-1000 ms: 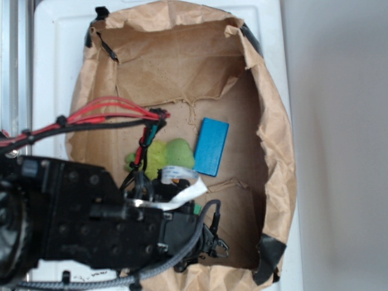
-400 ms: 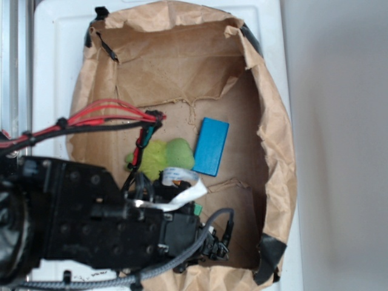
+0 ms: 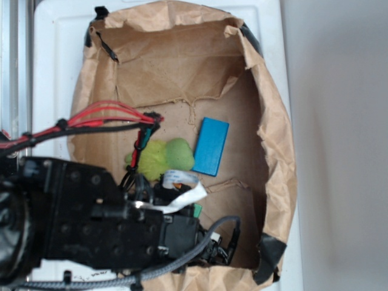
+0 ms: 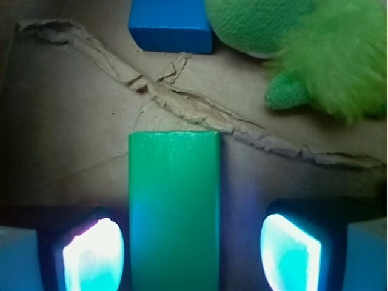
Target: Grab the green block.
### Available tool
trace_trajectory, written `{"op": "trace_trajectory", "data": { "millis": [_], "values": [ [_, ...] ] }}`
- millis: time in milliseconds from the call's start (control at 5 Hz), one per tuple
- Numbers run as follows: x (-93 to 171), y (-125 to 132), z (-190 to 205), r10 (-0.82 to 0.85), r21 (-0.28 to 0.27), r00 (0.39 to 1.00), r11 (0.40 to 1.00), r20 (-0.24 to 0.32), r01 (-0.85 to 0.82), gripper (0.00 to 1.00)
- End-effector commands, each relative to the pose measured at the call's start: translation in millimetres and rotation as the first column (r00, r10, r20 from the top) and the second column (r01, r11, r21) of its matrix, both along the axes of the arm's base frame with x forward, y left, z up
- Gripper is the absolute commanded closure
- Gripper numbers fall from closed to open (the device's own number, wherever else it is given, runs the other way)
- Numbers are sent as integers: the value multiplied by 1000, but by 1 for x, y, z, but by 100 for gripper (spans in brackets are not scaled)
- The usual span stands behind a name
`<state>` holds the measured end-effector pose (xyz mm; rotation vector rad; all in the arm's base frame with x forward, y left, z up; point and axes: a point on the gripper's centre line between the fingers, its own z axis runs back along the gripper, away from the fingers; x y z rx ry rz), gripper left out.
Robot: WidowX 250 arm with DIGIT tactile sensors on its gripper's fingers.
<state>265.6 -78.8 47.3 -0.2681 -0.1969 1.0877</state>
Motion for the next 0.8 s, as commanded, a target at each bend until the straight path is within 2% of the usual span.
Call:
{"op": "trace_trajectory", "data": {
  "millis": [0,600],
  "values": [
    [-2,-1,11,-23,-4,999,1000,46,23,0],
    [-3,-3,11,-41,0,998,999,48,41,0]
  ]
}}
